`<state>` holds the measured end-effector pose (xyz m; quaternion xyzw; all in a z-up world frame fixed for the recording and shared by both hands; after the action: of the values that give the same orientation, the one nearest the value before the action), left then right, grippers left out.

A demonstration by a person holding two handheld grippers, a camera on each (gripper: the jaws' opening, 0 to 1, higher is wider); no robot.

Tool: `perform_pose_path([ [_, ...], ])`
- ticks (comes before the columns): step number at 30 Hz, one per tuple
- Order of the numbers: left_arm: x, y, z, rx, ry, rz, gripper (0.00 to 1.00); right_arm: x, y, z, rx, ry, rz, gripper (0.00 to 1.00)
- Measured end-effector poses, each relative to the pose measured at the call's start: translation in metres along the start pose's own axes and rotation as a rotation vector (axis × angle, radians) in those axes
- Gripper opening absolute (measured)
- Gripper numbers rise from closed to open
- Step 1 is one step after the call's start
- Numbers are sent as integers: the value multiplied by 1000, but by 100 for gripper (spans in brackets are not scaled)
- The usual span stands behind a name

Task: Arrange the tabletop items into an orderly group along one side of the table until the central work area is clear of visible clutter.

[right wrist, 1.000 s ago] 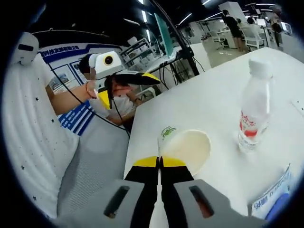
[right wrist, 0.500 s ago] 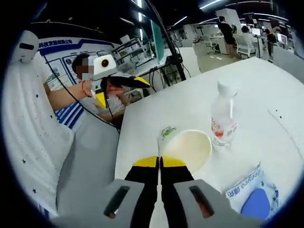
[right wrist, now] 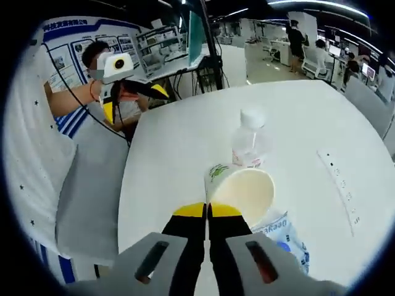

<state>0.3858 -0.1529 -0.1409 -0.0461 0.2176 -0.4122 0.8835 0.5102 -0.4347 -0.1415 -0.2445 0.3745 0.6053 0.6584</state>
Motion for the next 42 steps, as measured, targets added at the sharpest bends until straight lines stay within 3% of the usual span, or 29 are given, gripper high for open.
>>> perform_pose_path([
  [16, -5, 2, -11, -23, 5, 18, 74, 24, -24, 7, -305, 267, -76, 0],
  [34, -1, 6, -21, -48, 18, 23, 74, 52, -43, 1, -510, 425, -66, 0],
  [42, 1, 6, -24, -57, 22, 19, 73, 60, -43, 0, -655, 515, -54, 0],
])
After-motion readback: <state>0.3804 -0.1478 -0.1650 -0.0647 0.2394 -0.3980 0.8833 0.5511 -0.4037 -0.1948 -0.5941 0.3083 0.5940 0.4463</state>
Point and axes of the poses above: the point that each gripper's makers call its tool centre point, and the gripper's own axes: x roughly forward along the fingers, y roughly to its left, z roughly out of its top, the point moved 9 cm from there along -x, roughly backward along the fingers, and after that the axes turned 2 degrees about y, right-handed, at the moved point
